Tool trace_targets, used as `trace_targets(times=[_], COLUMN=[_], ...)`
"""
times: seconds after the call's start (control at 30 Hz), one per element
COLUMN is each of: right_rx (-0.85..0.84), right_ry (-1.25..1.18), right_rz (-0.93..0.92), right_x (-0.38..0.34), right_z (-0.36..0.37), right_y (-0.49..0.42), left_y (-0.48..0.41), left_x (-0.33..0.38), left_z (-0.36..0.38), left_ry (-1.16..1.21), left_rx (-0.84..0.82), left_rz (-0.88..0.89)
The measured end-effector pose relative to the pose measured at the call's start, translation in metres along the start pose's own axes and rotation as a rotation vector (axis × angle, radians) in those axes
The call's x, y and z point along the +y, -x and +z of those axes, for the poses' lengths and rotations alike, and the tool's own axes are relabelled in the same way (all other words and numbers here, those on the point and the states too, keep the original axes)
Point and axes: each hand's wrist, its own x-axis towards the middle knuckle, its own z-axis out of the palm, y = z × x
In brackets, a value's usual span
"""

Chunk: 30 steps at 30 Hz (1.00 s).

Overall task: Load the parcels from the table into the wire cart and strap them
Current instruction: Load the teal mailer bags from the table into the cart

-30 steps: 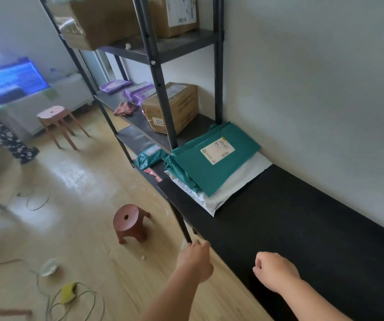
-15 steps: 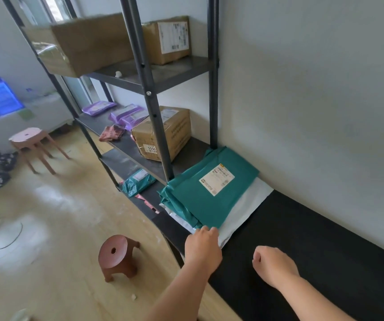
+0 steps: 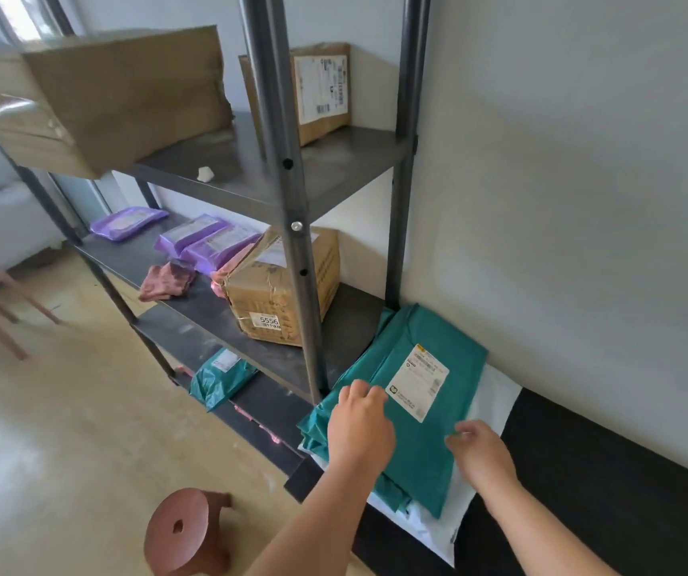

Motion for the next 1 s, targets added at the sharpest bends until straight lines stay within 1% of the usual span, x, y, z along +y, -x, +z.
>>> trace_targets(times=[0.1,0.2,0.37,0.53,0.67,0.8,1.0], right_rx=[0.012,-0.013,0.001,0.015,-0.017,-0.030,0.011], right_ry=[-0.215,-0.430,-0.640,-0.713,-0.781,-0.845,-0.885], right_rz=[0.144,0.266,0.340,0.336,0.342,0.354,0.359], right_x=[-0.003,-0.001,-0.003,-0.004,-0.002,0.000,0.008], right_z=[0.006,0.011,0.012,0.006,0.003,-0.001,-0.011], right_y=[-0.007,-0.015,-0.023,-0.030,-0.035,-0.036,-0.033], left_y=[-0.016,-0.025,-0.041,-0.050,-0.055,-0.055,-0.058], left_x=[-0.008,-0.011,-0.012,-0.004,0.002,0.010,0.015], left_z=[0.004,0.009,0.014,0.014,0.016,0.015,0.014], left_ry=[0.037,0.079,0.066,0.146,0.259,0.303,0.578], left_rx=[-0.061,-0.105,-0.115,-0.118,-0.133,-0.151,-0.234], left_rz=[0.007,-0.001,0.032,-0.026,-0.097,-0.127,-0.198])
